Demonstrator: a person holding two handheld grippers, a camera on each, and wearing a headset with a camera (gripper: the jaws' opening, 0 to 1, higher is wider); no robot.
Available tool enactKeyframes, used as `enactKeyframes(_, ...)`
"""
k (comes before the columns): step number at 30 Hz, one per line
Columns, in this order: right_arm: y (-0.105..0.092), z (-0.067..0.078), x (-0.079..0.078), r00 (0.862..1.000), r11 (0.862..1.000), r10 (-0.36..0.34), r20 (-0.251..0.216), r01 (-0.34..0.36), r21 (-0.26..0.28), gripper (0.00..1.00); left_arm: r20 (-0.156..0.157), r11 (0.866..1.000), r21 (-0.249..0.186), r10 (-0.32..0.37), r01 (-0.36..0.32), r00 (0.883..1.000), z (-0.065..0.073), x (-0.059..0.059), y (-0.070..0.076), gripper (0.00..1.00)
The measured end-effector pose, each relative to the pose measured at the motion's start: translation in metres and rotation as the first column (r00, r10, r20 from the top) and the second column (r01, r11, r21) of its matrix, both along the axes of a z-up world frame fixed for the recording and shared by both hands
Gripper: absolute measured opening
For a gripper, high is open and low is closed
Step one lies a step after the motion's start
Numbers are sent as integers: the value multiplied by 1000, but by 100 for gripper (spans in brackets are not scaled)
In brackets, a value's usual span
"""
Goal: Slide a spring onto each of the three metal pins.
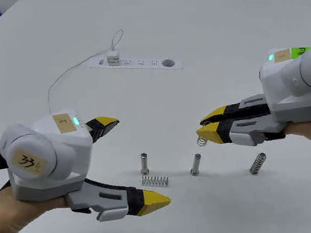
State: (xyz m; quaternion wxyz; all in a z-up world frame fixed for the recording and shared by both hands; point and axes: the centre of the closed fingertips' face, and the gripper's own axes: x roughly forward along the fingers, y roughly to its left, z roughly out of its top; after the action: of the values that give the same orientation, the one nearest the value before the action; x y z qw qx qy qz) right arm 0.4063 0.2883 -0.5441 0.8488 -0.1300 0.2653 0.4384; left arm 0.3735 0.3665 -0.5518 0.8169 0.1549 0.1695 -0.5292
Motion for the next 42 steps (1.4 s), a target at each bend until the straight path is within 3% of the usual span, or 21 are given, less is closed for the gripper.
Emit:
enactKeyframes(6, 0, -13, 1, 1000, 1000, -8, -28, 8, 0, 11, -28, 1000, -3, 23, -23, 999, -4, 3, 5, 100)
enactKeyframes(10, 2, -22, 3, 999, 1000, -15, -47, 15, 0, 11, -48, 998, -40, 42, -44, 998, -2, 3, 6, 100)
enactKeyframes(42, 1, -63, 3, 999, 998, 3, -49, -6, -67, 11, -87, 999, -16, 37, -39, 995, -13, 3, 0, 100)
